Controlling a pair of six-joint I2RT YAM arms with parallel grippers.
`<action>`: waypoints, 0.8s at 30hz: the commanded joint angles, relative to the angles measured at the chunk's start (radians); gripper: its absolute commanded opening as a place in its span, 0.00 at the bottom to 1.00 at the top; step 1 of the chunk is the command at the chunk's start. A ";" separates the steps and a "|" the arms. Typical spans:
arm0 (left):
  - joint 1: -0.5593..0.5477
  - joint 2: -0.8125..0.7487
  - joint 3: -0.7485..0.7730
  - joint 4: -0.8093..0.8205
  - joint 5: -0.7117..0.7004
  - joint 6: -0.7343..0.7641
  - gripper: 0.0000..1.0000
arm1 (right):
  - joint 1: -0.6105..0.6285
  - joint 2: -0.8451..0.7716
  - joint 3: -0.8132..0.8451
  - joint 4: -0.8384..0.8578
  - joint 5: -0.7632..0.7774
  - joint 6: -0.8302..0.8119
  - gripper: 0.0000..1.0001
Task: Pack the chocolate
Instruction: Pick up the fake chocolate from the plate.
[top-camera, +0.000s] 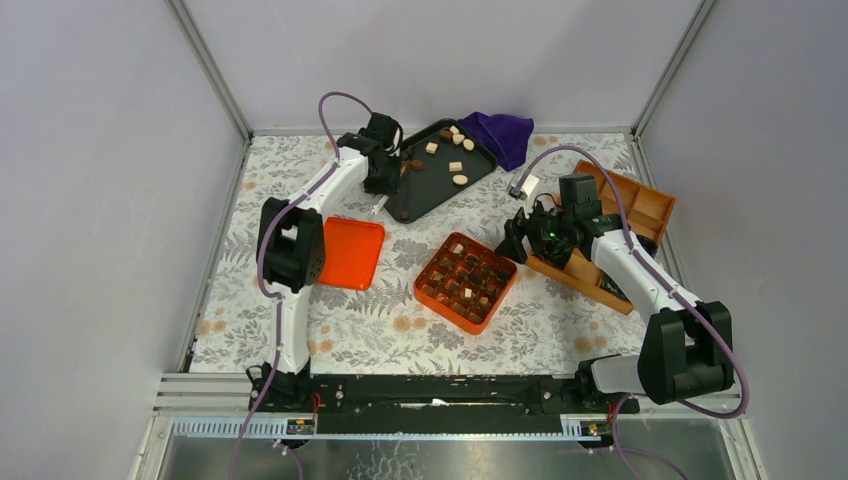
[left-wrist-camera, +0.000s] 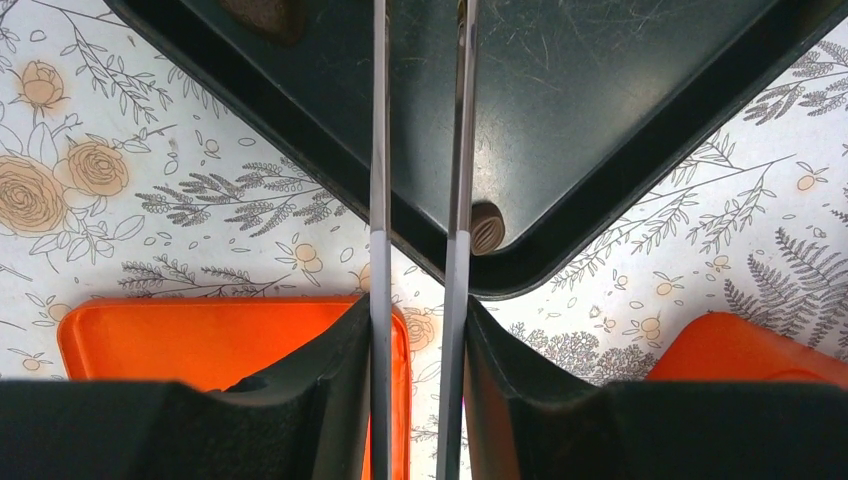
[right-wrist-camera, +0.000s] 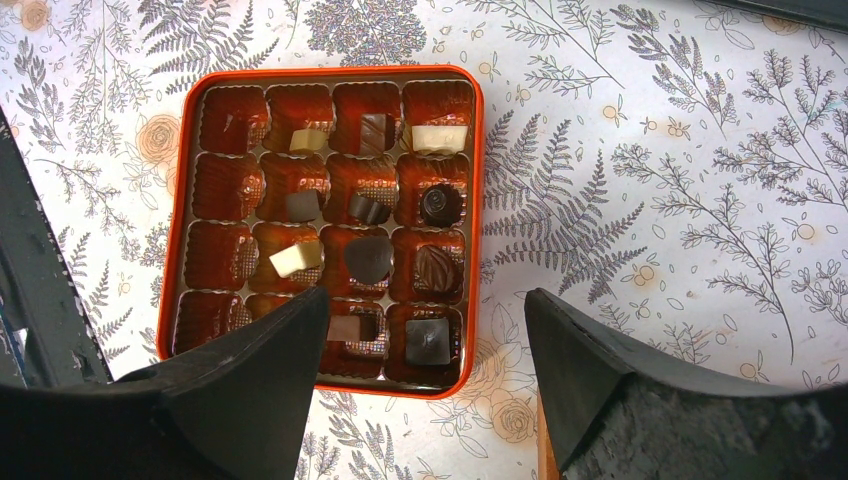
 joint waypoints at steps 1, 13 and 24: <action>0.008 -0.017 0.024 -0.015 0.017 0.006 0.27 | -0.004 -0.018 0.013 0.015 -0.012 -0.012 0.79; 0.008 0.006 0.029 -0.019 0.014 -0.017 0.15 | -0.005 -0.021 0.013 0.015 -0.012 -0.012 0.80; 0.006 -0.145 -0.067 0.066 0.060 -0.028 0.00 | -0.004 -0.023 0.013 0.015 -0.013 -0.011 0.80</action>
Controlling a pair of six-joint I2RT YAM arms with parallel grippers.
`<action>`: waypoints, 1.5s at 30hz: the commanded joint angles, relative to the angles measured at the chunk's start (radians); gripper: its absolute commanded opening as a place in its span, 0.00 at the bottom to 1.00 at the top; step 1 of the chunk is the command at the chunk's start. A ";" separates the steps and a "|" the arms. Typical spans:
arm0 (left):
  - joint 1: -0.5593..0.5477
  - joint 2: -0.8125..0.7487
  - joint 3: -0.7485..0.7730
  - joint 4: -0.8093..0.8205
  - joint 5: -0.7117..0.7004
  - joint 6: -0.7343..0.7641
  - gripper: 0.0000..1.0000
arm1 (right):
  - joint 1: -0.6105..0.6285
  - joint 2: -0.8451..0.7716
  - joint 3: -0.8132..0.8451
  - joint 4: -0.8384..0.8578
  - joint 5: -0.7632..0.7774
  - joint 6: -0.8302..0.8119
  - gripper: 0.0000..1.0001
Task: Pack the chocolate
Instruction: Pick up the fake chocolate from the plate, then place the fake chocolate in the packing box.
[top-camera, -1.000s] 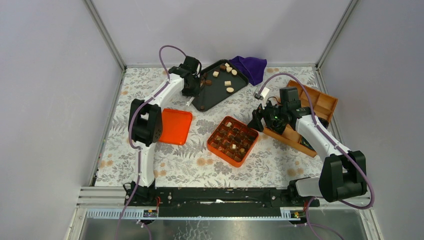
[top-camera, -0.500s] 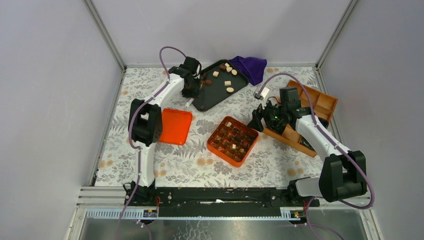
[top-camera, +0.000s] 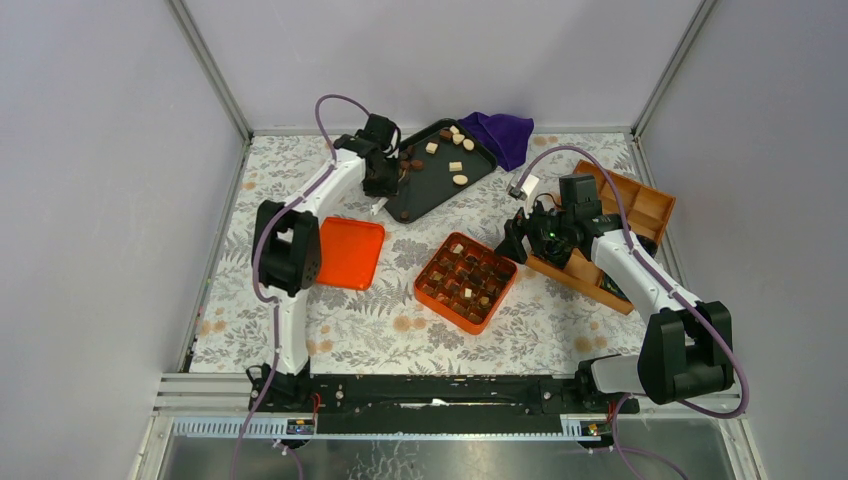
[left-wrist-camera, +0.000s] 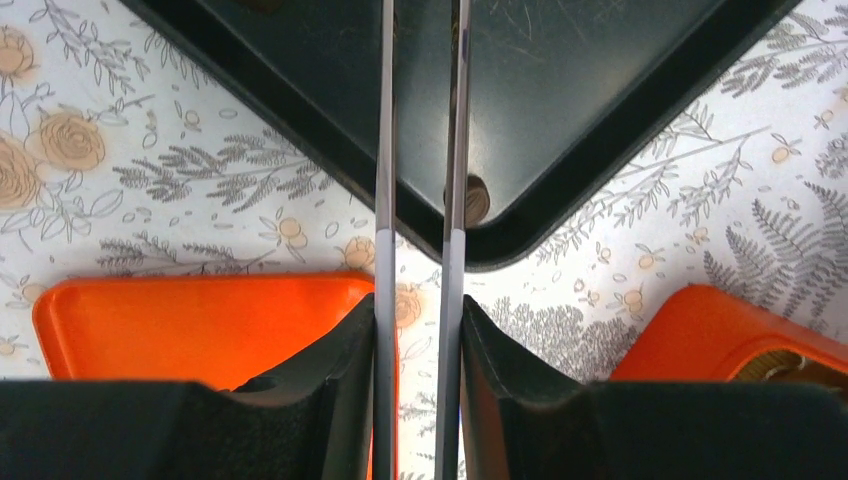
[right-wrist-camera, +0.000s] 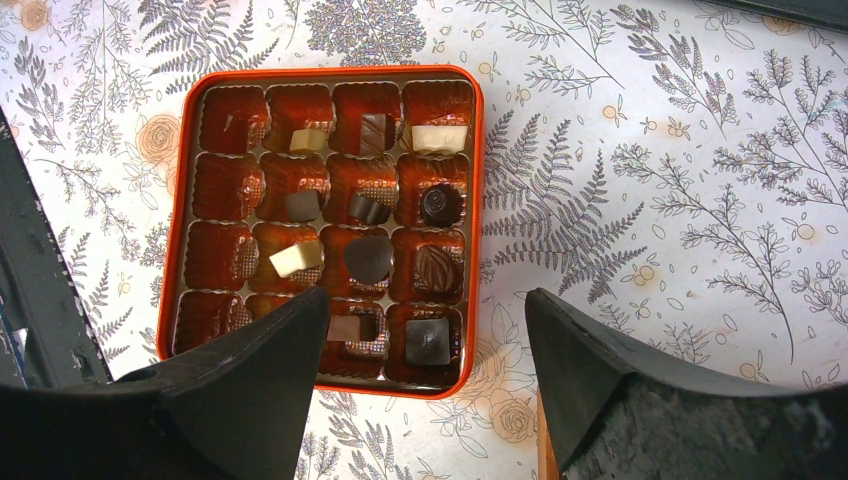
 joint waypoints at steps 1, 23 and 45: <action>0.006 -0.141 -0.059 0.075 0.033 -0.014 0.00 | -0.005 -0.023 0.013 0.015 -0.014 -0.011 0.80; -0.071 -0.779 -0.693 0.266 0.331 -0.198 0.00 | -0.006 -0.047 -0.003 0.022 -0.040 -0.022 0.80; -0.810 -1.214 -1.038 0.121 -0.231 -0.690 0.00 | -0.005 -0.039 -0.012 0.029 -0.045 -0.024 0.81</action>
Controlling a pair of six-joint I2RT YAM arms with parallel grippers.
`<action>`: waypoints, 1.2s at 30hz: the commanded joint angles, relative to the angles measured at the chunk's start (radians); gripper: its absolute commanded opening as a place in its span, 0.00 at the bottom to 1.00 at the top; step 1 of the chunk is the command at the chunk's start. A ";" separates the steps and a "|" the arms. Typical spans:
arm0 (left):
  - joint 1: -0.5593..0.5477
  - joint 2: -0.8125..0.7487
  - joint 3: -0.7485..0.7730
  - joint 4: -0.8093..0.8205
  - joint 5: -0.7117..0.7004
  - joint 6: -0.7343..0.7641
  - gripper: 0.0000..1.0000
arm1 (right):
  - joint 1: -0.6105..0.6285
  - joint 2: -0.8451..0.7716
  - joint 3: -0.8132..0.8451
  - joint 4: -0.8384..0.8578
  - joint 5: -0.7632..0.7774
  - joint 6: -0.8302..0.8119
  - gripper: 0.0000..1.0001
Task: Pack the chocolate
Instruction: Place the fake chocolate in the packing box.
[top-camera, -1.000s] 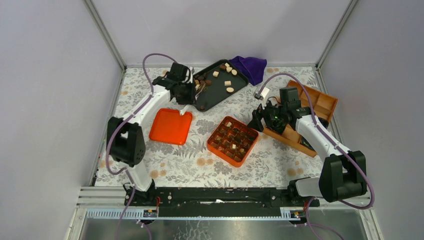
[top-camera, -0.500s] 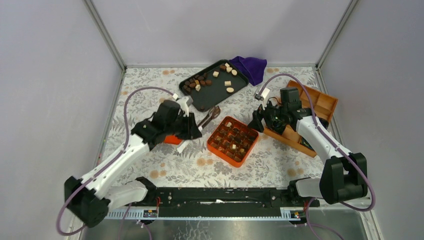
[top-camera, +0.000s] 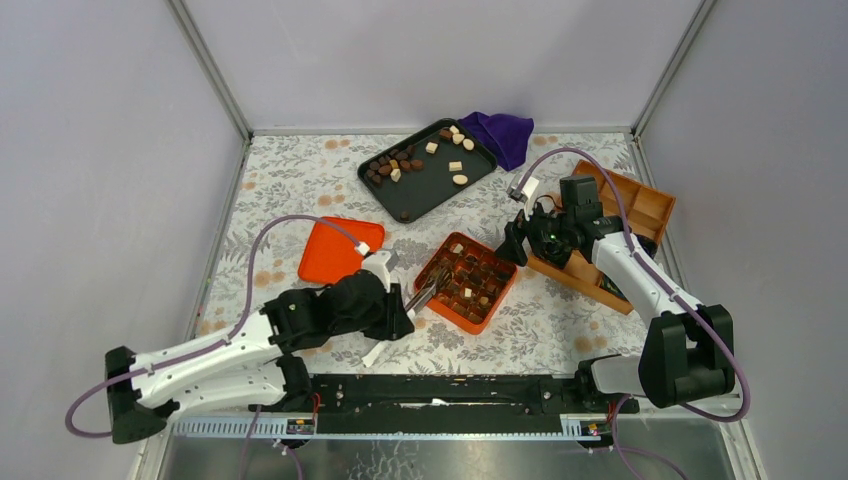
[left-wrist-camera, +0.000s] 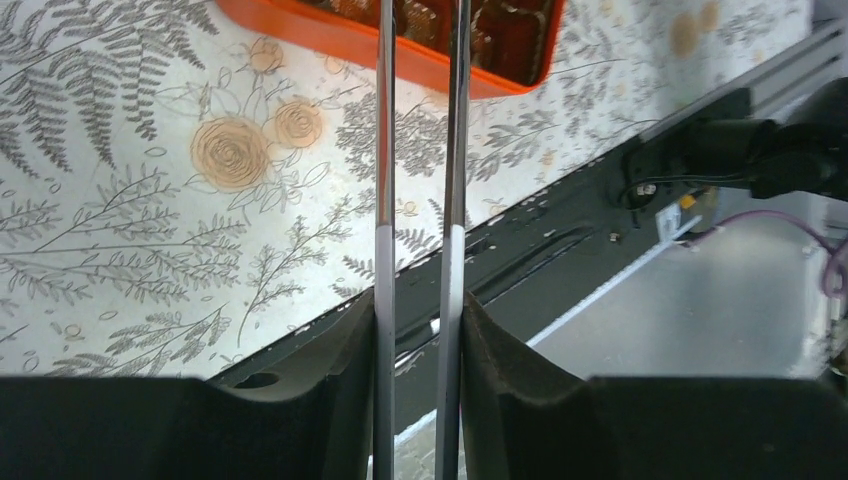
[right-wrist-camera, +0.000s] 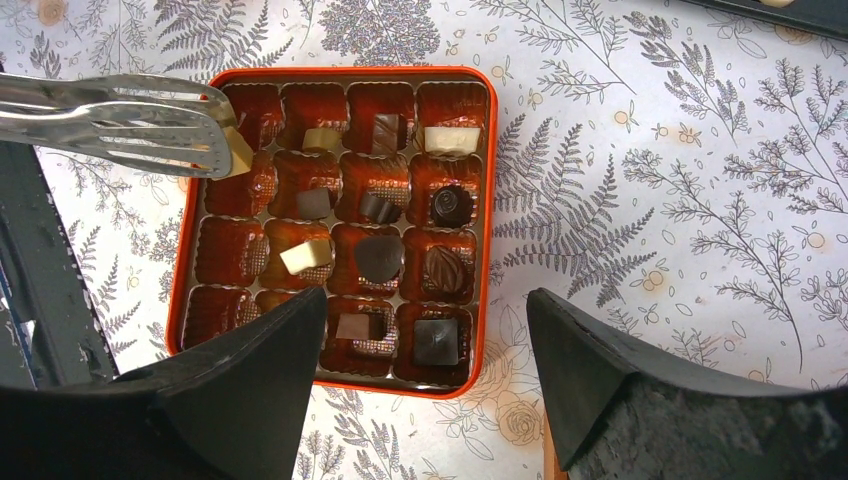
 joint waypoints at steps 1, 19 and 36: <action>-0.078 0.069 0.079 -0.070 -0.180 -0.064 0.00 | -0.004 -0.022 0.003 0.028 -0.025 -0.014 0.81; -0.100 0.185 0.180 -0.195 -0.235 -0.027 0.00 | -0.005 -0.016 0.003 0.027 -0.025 -0.015 0.82; -0.100 0.205 0.198 -0.219 -0.220 -0.008 0.23 | -0.004 -0.016 0.003 0.025 -0.024 -0.018 0.82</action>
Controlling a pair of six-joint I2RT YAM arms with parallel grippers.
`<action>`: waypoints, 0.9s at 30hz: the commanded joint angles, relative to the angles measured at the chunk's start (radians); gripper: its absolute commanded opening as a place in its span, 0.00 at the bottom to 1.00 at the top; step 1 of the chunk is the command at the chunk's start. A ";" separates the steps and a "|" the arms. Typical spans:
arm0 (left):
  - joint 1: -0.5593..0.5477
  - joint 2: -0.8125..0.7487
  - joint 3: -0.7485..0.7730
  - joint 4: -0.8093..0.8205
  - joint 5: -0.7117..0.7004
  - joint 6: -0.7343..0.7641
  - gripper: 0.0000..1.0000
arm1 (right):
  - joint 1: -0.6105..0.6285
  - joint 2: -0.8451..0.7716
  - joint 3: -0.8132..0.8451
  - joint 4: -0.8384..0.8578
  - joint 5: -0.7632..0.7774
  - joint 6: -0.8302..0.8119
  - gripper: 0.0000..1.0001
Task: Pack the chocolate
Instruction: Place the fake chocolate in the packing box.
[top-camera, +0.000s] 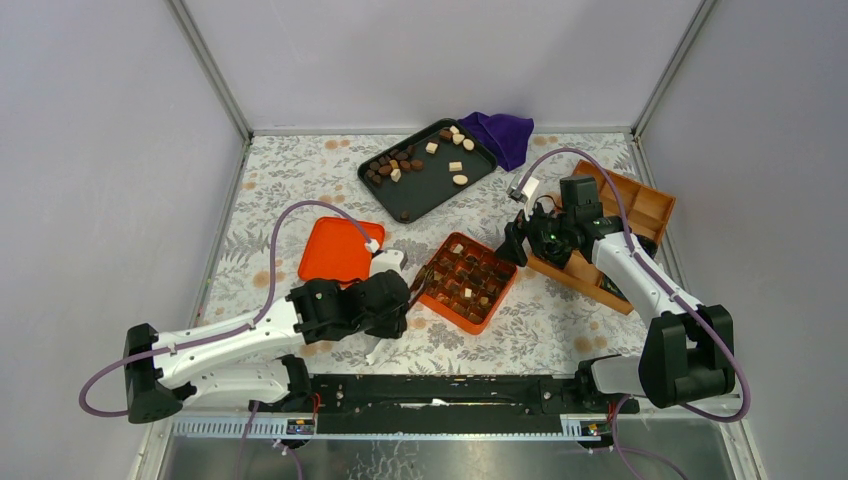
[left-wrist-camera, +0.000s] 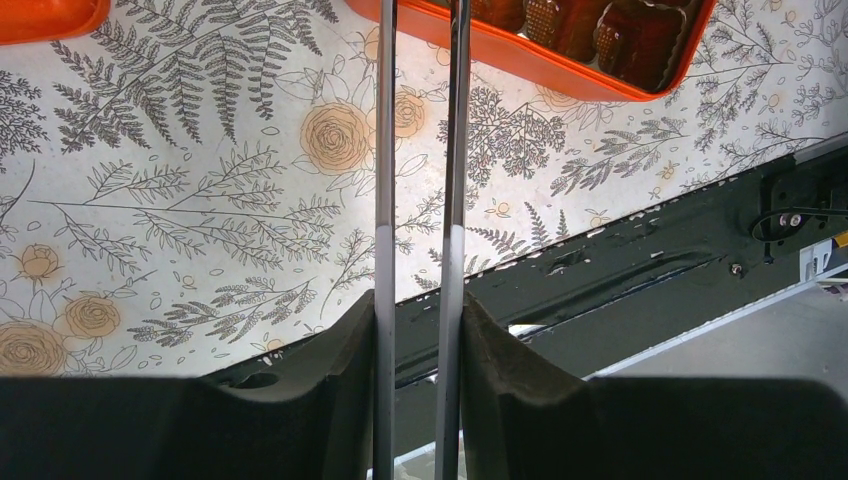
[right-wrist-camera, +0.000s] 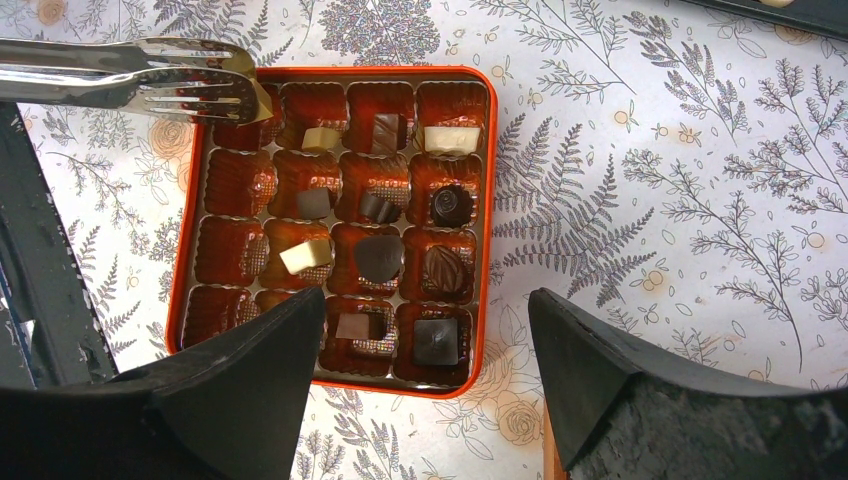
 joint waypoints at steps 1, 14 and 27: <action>-0.006 0.001 0.038 0.005 -0.026 0.013 0.24 | -0.005 -0.016 0.003 0.024 -0.023 -0.017 0.82; -0.006 0.008 0.045 -0.005 -0.027 0.022 0.34 | -0.005 -0.018 0.005 0.024 -0.022 -0.017 0.83; -0.006 0.013 0.058 -0.014 -0.029 0.027 0.38 | -0.006 -0.020 0.005 0.023 -0.020 -0.018 0.83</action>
